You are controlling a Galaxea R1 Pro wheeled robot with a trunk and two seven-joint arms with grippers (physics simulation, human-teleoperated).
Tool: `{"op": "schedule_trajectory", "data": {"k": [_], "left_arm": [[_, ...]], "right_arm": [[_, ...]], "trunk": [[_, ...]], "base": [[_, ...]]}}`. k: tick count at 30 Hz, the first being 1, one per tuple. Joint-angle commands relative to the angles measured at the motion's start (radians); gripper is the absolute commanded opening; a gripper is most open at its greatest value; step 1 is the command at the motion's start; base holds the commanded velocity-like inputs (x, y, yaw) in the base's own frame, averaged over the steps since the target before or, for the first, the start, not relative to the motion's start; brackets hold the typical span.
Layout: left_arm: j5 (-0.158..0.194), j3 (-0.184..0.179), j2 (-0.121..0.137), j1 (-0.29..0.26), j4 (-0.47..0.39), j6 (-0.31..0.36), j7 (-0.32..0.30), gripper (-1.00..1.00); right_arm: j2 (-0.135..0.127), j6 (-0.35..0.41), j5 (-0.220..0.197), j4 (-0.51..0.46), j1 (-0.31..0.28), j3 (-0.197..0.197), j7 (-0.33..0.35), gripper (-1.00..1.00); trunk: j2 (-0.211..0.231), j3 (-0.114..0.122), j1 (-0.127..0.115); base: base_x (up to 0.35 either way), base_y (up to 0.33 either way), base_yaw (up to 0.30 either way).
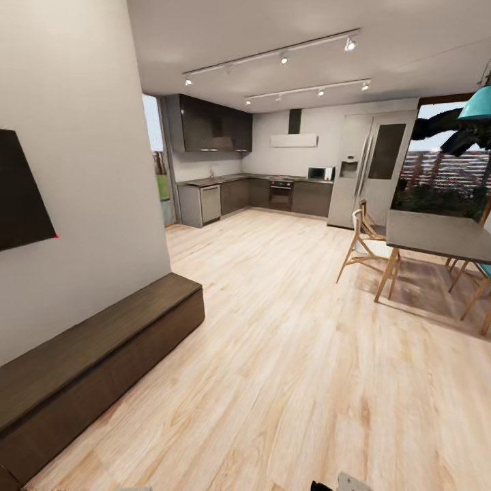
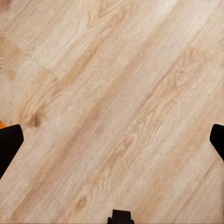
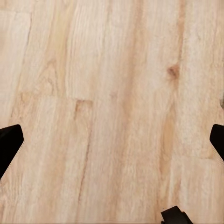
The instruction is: Place each of the two pumpkins and all three candles from the living room inside a cabinet in the living room (use any cabinet), then make sure every cabinet is closed, and position the cauldron so it is next to a table in the living room.
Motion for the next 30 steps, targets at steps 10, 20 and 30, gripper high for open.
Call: {"op": "schedule_trajectory", "data": {"k": [10,20,30], "left_arm": [[0.0,0.0,0.0,0.0,0.001,0.0,-0.001,1.0],[0.002,0.001,0.0,0.0,0.001,0.0,-0.001,1.0],[0.001,0.0,0.001,0.0,0.001,0.0,-0.001,1.0]], "right_arm": [[0.0,0.0,0.001,0.0,0.0,0.036,-0.002,1.0],[0.0,0.0,0.0,0.004,-0.001,0.055,-0.003,1.0],[0.002,-0.001,0.001,0.012,-0.001,0.057,-0.003,1.0]], "trunk": [[0.0,0.0,0.0],[0.0,0.0,0.0],[0.0,0.0,0.0]], "base": [[0.268,-0.229,0.293],[0.143,-0.137,0.293],[0.006,-0.005,0.293]]}}
